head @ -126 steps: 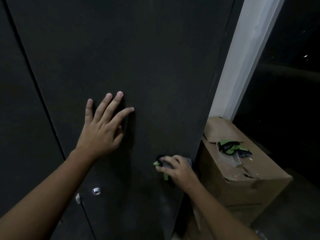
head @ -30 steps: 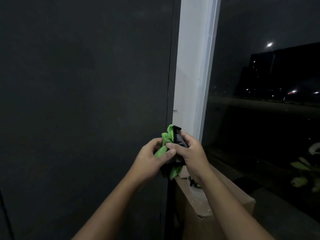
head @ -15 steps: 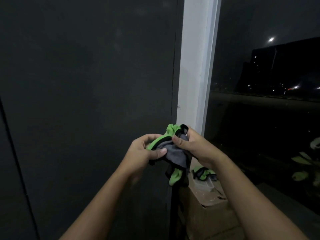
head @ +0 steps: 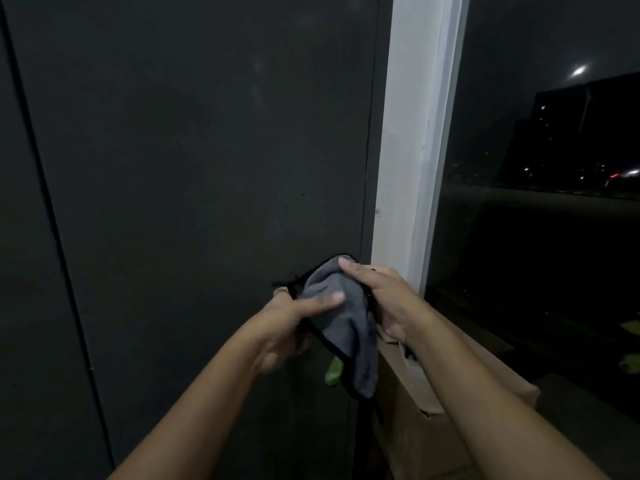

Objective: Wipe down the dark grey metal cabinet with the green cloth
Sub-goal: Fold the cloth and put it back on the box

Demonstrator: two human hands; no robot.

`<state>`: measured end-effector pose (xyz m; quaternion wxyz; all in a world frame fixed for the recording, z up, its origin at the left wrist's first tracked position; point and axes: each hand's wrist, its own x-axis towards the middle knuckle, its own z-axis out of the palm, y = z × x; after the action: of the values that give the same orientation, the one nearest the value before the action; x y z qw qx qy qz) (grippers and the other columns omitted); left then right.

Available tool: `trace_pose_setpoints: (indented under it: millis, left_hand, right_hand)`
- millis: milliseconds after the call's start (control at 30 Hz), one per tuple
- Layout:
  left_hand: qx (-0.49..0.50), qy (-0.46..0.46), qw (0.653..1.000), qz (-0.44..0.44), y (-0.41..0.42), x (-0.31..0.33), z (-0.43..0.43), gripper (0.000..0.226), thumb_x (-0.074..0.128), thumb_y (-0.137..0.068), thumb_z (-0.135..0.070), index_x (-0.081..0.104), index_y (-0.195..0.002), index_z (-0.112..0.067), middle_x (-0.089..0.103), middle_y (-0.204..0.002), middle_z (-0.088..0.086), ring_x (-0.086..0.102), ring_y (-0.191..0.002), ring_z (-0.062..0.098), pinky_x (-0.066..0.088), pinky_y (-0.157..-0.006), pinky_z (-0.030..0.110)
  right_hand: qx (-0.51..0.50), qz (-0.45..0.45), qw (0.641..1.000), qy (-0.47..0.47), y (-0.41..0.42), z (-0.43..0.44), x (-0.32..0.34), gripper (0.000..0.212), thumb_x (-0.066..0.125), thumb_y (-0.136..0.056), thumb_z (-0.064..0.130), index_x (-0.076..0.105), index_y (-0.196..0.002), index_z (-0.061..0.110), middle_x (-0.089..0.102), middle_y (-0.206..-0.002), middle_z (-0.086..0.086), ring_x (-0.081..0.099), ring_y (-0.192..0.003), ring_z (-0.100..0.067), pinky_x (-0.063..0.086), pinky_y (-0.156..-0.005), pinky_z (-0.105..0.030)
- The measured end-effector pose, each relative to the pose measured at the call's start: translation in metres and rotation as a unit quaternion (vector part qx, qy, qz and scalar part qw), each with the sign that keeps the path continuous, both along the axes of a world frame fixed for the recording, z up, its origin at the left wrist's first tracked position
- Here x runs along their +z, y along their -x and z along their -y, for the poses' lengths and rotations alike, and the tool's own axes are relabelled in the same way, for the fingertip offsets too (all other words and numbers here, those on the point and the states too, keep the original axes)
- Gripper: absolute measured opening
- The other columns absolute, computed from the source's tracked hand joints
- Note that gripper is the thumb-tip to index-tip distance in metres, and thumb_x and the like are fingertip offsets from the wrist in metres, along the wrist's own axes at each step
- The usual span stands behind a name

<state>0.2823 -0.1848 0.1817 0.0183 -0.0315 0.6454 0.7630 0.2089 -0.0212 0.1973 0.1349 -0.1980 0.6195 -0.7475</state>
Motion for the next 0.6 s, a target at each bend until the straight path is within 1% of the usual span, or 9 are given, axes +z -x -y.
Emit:
trace_pose_setpoints:
  millis: [33,67,167,233,300,400,467,533,600]
  left_hand:
    - [0.021,0.024,0.999,-0.008,-0.001,-0.003,0.000,0.097,0.096,-0.058,-0.023,0.040,-0.136,-0.017,0.067,-0.123,0.004,0.067,-0.109,0.024,0.054,-0.096,0.046]
    - [0.041,0.045,0.998,-0.022,-0.002,-0.007,-0.001,0.097,0.095,-0.058,-0.013,0.036,-0.135,-0.019,0.065,-0.122,0.004,0.067,-0.107,0.023,0.057,-0.091,0.041]
    - [0.115,0.033,0.990,-0.073,-0.001,-0.010,-0.001,0.072,0.081,-0.072,0.005,0.043,-0.127,-0.020,0.066,-0.116,0.003,0.069,-0.099,0.017,0.060,-0.075,0.029]
    - [0.164,0.033,0.980,-0.105,0.004,-0.013,0.007,0.062,0.077,-0.078,0.004,0.049,-0.128,-0.018,0.068,-0.117,0.004,0.069,-0.099,0.015,0.060,-0.081,0.032]
    - [0.183,0.062,0.972,-0.131,0.009,-0.013,0.014,0.057,0.075,-0.081,0.002,0.052,-0.130,-0.017,0.068,-0.118,0.001,0.069,-0.100,0.009,0.058,-0.085,0.030]
    - [0.201,0.043,0.966,-0.158,0.012,-0.010,0.023,0.048,0.067,-0.087,0.006,0.052,-0.126,-0.018,0.067,-0.108,-0.004,0.069,-0.085,-0.004,0.053,-0.068,0.014]
    - [0.211,0.023,0.963,-0.168,0.016,-0.008,0.028,0.050,0.063,-0.090,0.007,0.050,-0.132,-0.017,0.066,-0.113,-0.004,0.069,-0.087,-0.003,0.052,-0.067,0.012]
    - [0.227,0.024,0.958,-0.173,0.017,-0.005,0.031,0.050,0.060,-0.092,0.006,0.049,-0.134,-0.019,0.064,-0.114,-0.007,0.066,-0.089,-0.003,0.052,-0.068,0.011]
    - [0.234,0.006,0.957,-0.171,0.016,-0.001,0.037,0.048,0.058,-0.093,0.006,0.050,-0.132,-0.021,0.065,-0.113,-0.002,0.066,-0.089,0.001,0.053,-0.068,0.015]
  right_hand:
    - [-0.017,-0.003,1.000,-0.011,0.002,0.003,-0.002,0.043,0.069,-0.093,0.035,0.071,-0.113,-0.003,0.075,-0.105,-0.020,0.074,-0.095,-0.027,0.060,-0.085,-0.035]
    - [-0.032,-0.003,0.999,-0.023,0.003,0.006,-0.004,0.043,0.069,-0.093,0.039,0.072,-0.112,0.001,0.076,-0.103,-0.017,0.075,-0.096,-0.026,0.059,-0.090,-0.038]
    - [-0.063,-0.034,0.994,-0.081,0.006,0.010,-0.006,0.050,0.066,-0.092,0.052,0.075,-0.103,0.004,0.077,-0.097,-0.015,0.075,-0.095,-0.029,0.056,-0.096,-0.048]
    - [-0.094,-0.080,0.983,-0.137,0.006,0.011,-0.006,0.055,0.063,-0.092,0.057,0.076,-0.098,0.004,0.076,-0.092,-0.017,0.075,-0.090,-0.029,0.058,-0.092,-0.048]
    - [-0.120,-0.112,0.971,-0.176,0.005,0.010,-0.003,0.057,0.060,-0.094,0.057,0.075,-0.096,0.002,0.075,-0.091,-0.017,0.072,-0.081,-0.023,0.057,-0.077,-0.039]
    - [-0.126,-0.150,0.963,-0.183,0.009,0.008,-0.002,0.060,0.057,-0.095,0.057,0.070,-0.086,0.000,0.071,-0.077,-0.011,0.062,-0.067,-0.021,0.047,-0.062,-0.031]
    - [-0.121,-0.176,0.960,-0.179,0.011,0.008,-0.001,0.060,0.057,-0.095,0.056,0.067,-0.083,-0.001,0.065,-0.073,-0.013,0.057,-0.067,-0.026,0.043,-0.059,-0.033]
    - [-0.119,-0.187,0.958,-0.181,0.016,0.008,0.000,0.056,0.059,-0.094,0.054,0.067,-0.077,0.001,0.068,-0.073,-0.017,0.064,-0.070,-0.032,0.053,-0.065,-0.043]
    - [-0.122,-0.204,0.955,-0.178,0.020,0.007,0.002,0.051,0.065,-0.093,0.049,0.066,-0.070,0.004,0.068,-0.068,-0.014,0.066,-0.065,-0.028,0.054,-0.065,-0.039]
